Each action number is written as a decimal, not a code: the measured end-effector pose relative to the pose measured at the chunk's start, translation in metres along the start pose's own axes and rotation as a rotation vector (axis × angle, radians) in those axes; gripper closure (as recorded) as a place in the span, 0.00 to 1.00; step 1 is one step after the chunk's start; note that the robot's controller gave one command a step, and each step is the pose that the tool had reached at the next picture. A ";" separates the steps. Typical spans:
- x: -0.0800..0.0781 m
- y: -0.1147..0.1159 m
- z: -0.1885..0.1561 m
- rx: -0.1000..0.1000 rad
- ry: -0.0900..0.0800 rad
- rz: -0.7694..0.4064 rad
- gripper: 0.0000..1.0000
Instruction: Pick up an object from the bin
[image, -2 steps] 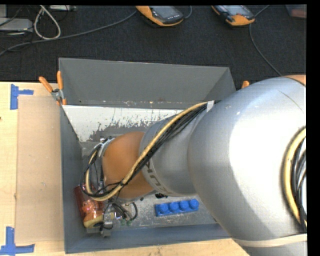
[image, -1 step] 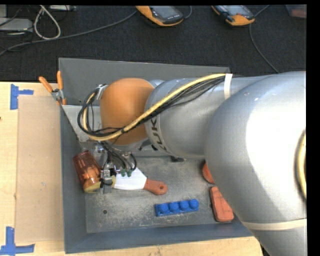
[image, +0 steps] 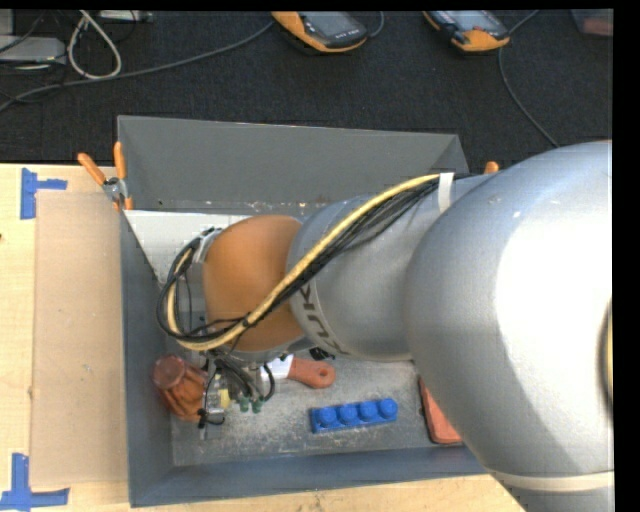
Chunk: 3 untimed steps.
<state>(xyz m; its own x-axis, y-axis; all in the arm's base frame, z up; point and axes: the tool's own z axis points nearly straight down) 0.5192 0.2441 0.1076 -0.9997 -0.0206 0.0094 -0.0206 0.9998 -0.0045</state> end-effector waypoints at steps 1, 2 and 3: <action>-0.063 0.002 0.027 0.001 -0.018 -0.377 0.00; -0.038 -0.003 0.035 0.000 0.001 0.027 1.00; -0.038 -0.003 0.035 0.000 0.002 0.027 1.00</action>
Offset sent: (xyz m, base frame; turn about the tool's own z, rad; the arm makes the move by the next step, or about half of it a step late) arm 0.0360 -0.0019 -0.0376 0.0247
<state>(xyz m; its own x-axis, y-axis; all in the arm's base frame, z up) 0.5574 0.2415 0.0725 -0.9999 0.0067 0.0110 0.0067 1.0000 -0.0045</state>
